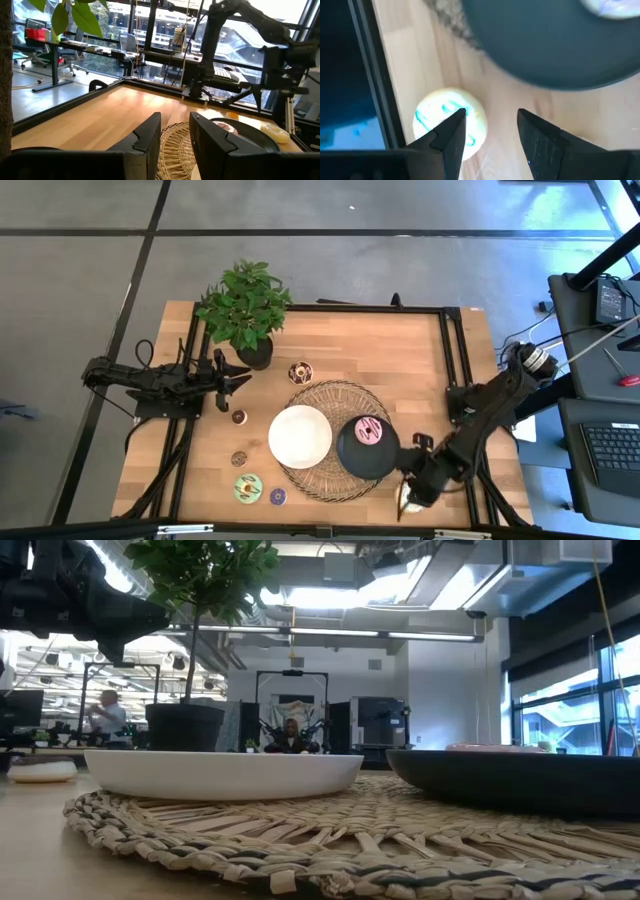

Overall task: Pick & Place donuts
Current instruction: Put the large white donut on the black plate

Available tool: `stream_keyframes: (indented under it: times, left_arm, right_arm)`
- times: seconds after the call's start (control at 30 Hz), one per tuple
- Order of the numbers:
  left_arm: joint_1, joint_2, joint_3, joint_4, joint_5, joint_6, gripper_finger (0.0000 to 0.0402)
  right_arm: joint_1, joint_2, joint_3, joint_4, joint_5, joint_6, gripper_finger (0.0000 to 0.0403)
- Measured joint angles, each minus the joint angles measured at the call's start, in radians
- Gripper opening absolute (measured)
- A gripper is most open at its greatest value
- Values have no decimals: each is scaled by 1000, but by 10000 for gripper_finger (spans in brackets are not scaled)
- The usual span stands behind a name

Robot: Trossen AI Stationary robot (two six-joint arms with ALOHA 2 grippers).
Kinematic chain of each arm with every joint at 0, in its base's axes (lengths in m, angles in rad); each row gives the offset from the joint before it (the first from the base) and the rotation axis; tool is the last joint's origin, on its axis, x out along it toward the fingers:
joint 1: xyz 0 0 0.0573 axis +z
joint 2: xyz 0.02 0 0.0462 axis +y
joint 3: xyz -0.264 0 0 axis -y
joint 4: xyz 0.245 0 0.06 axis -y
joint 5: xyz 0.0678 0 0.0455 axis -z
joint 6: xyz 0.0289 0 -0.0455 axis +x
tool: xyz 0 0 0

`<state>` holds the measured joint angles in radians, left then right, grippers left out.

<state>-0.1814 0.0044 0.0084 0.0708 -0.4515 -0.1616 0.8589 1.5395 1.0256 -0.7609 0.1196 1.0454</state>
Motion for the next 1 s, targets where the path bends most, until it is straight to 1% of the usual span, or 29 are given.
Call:
stream_keyframes:
  times: [0.13,0.27,0.4,0.5,0.77,1.0]
  left_arm:
    - [0,0,0,0,0,0,98]
    - [0,0,0,0,0,0,98]
    - [0,0,0,0,0,-7,98]
    - [0,0,0,0,0,-8,98]
    - [0,0,0,0,0,-8,98]
    - [0,0,0,0,0,-8,98]
  right_arm:
    - [35,50,-1,61,-14,-3,179]
    - [47,94,-1,113,-24,-3,179]
    - [48,124,-1,114,-103,-4,179]
    - [48,146,-1,103,-142,-6,179]
    - [47,195,-1,94,-117,-30,178]
    - [47,195,-1,85,-113,-29,151]
